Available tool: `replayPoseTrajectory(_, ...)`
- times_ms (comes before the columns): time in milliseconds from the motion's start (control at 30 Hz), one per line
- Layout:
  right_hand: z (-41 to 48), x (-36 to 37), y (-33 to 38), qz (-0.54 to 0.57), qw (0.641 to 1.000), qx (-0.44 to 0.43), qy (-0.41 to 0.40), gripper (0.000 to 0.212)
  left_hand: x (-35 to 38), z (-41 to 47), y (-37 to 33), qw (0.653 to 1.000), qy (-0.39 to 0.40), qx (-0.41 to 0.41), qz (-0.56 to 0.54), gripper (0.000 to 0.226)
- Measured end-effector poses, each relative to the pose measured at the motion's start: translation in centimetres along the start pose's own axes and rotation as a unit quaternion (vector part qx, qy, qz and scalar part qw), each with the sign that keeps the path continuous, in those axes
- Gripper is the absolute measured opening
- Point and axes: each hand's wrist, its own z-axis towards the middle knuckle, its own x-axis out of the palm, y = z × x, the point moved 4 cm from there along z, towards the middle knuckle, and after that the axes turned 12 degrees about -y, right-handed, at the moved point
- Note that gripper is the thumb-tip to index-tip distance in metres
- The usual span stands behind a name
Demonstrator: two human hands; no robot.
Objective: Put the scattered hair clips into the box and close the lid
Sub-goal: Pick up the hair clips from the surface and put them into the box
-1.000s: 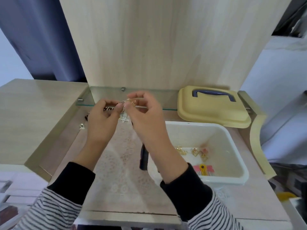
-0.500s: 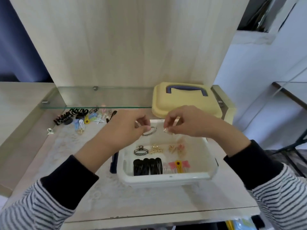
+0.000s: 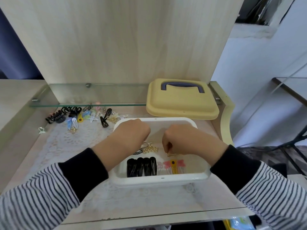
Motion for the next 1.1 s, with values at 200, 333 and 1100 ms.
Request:
replayPoseTrajectory(200, 0.2, 0.2, 0.1, 0.014, 1.0, -0.013, 0.013, 0.022, 0.5, 0.1, 0.1, 1.0, 0.002, 0.0, 0.012, 0.022)
replayPoseTrajectory(333, 0.3, 0.6, -0.3, 0.003, 1.0, -0.004, 0.024, 0.026, 0.1, 0.1, 0.2, 1.0, 0.009, -0.006, -0.004, 0.028)
replayPoseTrajectory(1100, 1.2, -7.7, 4.7, 0.349, 0.849, 0.093, -0.386, 0.013, -4.5, -7.3, 8.1, 0.865, -0.412, -0.134, -0.253, 0.022)
